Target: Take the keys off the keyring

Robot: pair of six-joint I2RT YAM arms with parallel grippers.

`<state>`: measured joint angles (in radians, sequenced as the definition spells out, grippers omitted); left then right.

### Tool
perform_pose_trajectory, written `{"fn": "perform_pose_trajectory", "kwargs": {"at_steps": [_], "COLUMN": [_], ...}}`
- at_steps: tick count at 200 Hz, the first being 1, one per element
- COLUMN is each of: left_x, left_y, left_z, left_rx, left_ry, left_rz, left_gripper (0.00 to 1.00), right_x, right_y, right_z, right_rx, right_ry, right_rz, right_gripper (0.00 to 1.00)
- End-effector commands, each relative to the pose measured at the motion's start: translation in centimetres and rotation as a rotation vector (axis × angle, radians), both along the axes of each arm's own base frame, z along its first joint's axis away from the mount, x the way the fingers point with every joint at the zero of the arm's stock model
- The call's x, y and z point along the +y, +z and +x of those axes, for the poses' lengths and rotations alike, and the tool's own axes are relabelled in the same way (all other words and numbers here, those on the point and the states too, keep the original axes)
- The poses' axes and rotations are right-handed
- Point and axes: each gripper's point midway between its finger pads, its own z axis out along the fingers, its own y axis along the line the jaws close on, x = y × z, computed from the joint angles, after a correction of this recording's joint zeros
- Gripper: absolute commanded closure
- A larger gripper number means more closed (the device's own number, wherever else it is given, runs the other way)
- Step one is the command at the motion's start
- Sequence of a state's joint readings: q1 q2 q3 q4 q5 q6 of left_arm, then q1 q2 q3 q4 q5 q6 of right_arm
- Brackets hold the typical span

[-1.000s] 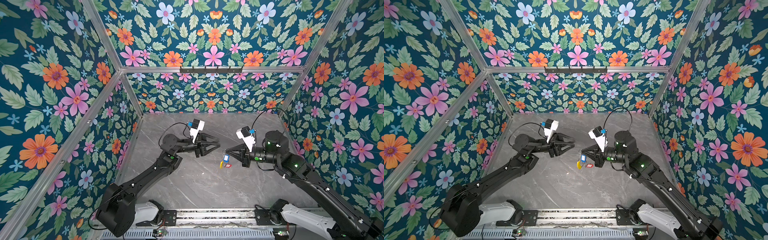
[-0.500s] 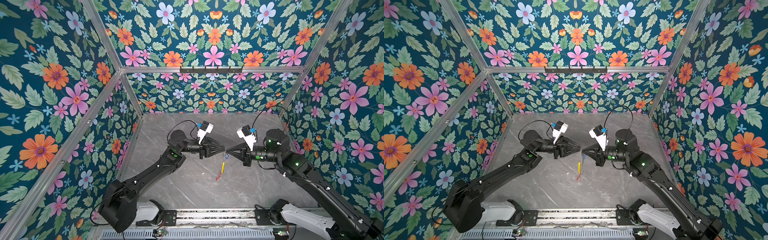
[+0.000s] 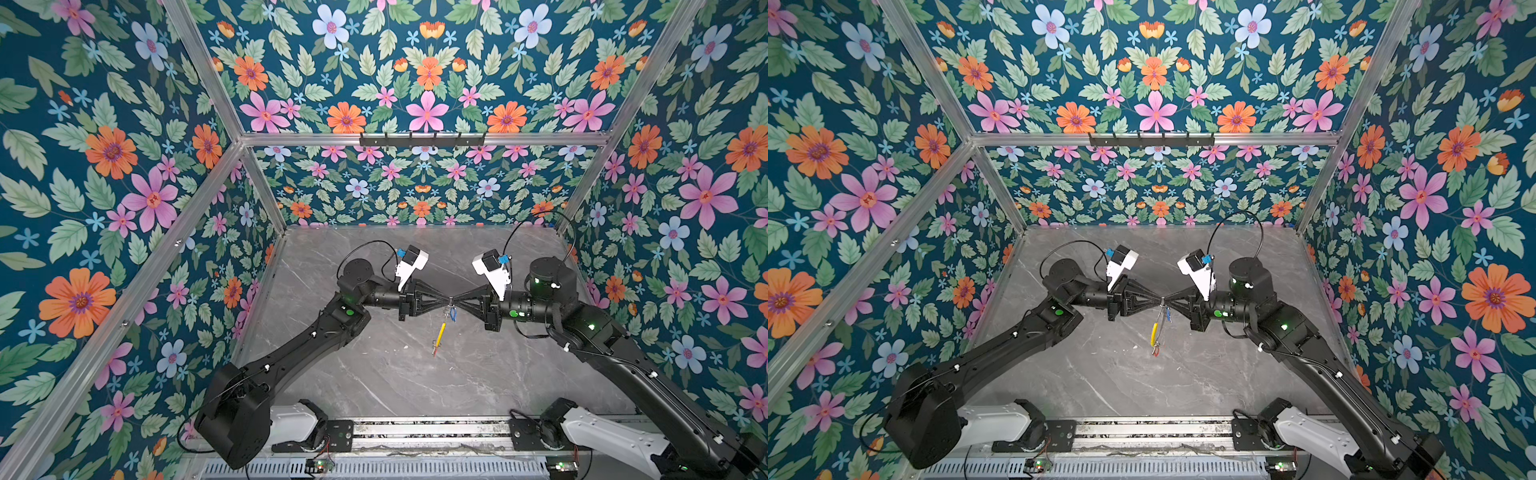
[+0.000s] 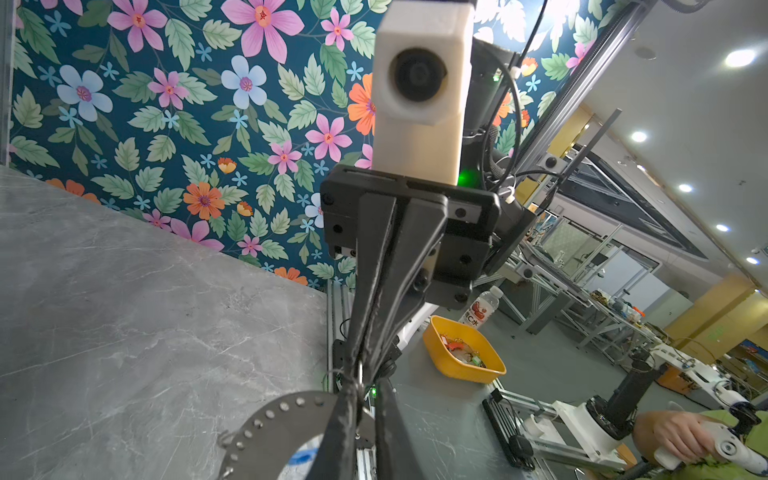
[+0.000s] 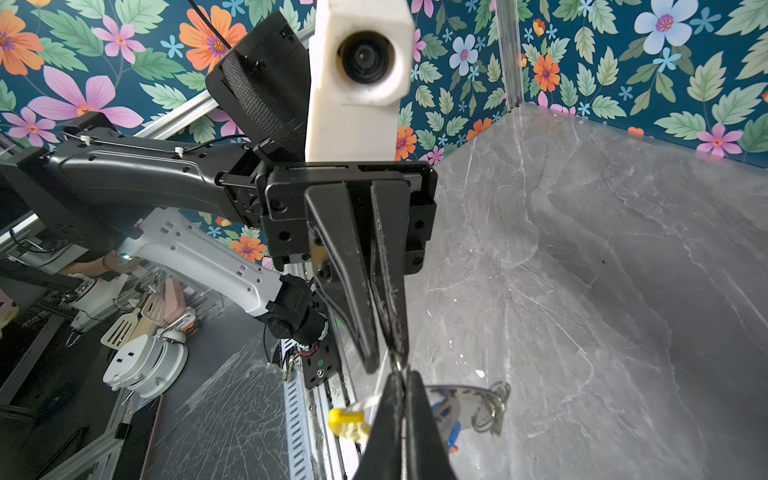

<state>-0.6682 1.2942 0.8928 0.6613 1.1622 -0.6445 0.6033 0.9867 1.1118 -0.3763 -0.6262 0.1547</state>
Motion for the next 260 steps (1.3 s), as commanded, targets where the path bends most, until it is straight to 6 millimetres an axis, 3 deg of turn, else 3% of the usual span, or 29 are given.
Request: {"fn": "perform_pose_trajectory", "kwargs": {"at_steps": [1, 25, 61, 101, 126, 154, 212, 260], "left_x": [0.0, 0.0, -0.1, 0.1, 0.7, 1.3, 2.0, 2.3], "left_y": [0.3, 0.4, 0.2, 0.5, 1.4, 2.7, 3.5, 3.8], "left_z": [-0.7, -0.7, -0.7, -0.1, 0.4, 0.1, -0.8, -1.4], "left_rx": [-0.035, -0.035, -0.038, -0.098, -0.159, -0.197, -0.241, -0.229], "left_ry": [-0.037, -0.039, -0.035, 0.048, 0.136, 0.164, 0.155, 0.14], "left_rz": [-0.01, -0.01, -0.008, -0.025, -0.05, -0.119, -0.191, -0.217], "left_gripper": [0.89, 0.88, 1.0, 1.0, 1.0, 1.0, 1.0, 1.0], "right_x": [0.1, 0.3, 0.4, 0.5, -0.4, -0.7, 0.1, 1.0], "right_y": [0.6, 0.5, 0.2, 0.5, 1.6, 2.2, 0.9, -0.2], "right_z": [0.4, 0.4, 0.6, 1.1, 1.1, 0.3, -1.2, -0.9], "right_rx": [-0.028, -0.024, -0.014, -0.033, -0.092, -0.12, -0.125, -0.121], "right_ry": [-0.009, 0.001, 0.001, -0.028, -0.08, -0.081, -0.017, -0.017], "right_rz": [0.008, 0.004, 0.001, 0.012, 0.054, 0.116, 0.157, 0.102], "right_gripper": [1.0, 1.0, 1.0, 1.0, 0.72, 0.6, 0.49, 0.53]}}
